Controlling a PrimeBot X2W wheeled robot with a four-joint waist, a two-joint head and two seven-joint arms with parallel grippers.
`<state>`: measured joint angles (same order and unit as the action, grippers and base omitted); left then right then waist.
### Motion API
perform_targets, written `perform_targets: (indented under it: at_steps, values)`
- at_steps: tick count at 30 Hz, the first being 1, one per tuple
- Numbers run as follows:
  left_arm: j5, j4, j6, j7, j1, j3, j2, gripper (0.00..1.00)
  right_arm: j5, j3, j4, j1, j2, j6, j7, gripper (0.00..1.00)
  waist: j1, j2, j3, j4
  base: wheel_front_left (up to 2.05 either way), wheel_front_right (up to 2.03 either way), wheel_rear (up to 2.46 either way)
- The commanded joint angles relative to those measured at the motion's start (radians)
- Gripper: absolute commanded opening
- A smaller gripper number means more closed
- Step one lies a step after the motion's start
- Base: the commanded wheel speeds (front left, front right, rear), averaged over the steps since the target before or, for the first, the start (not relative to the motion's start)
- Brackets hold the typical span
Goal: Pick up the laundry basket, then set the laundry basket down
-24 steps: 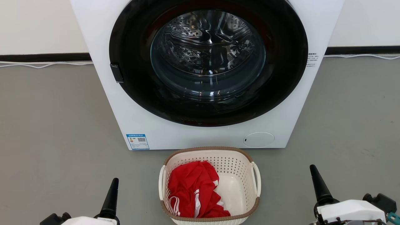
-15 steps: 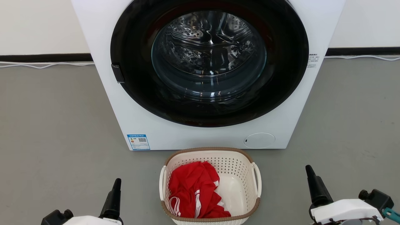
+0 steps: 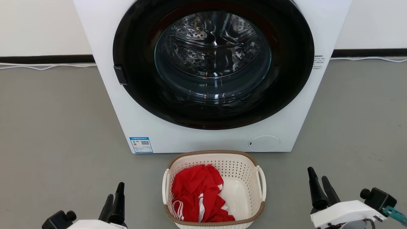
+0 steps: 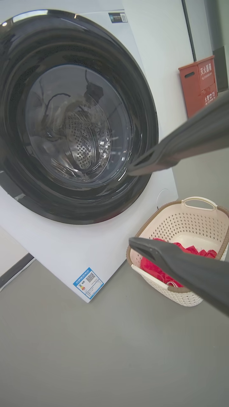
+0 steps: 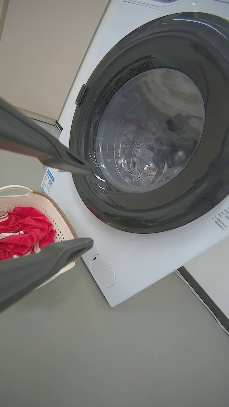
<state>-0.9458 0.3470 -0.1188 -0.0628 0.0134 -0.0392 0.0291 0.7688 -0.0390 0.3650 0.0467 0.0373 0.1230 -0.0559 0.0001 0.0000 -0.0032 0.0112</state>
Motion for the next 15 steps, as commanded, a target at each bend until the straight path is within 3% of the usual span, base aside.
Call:
perform_targets:
  at_steps: [1,15]
  values:
    - [0.035,-0.024,0.004,-0.011,-0.041,-0.011,0.009,1.00,-0.040,0.014,-0.021,0.045,0.008,0.004,-0.018,1.00,-0.0001,0.0000,0.000,0.000,0.00,0.00,0.00]
    - [0.200,-0.028,0.011,-0.049,-0.039,-0.007,0.011,1.00,-0.213,0.037,-0.006,0.053,0.008,0.005,-0.056,1.00,-0.0001,0.0000,-0.002,-0.001,0.00,0.00,0.00]
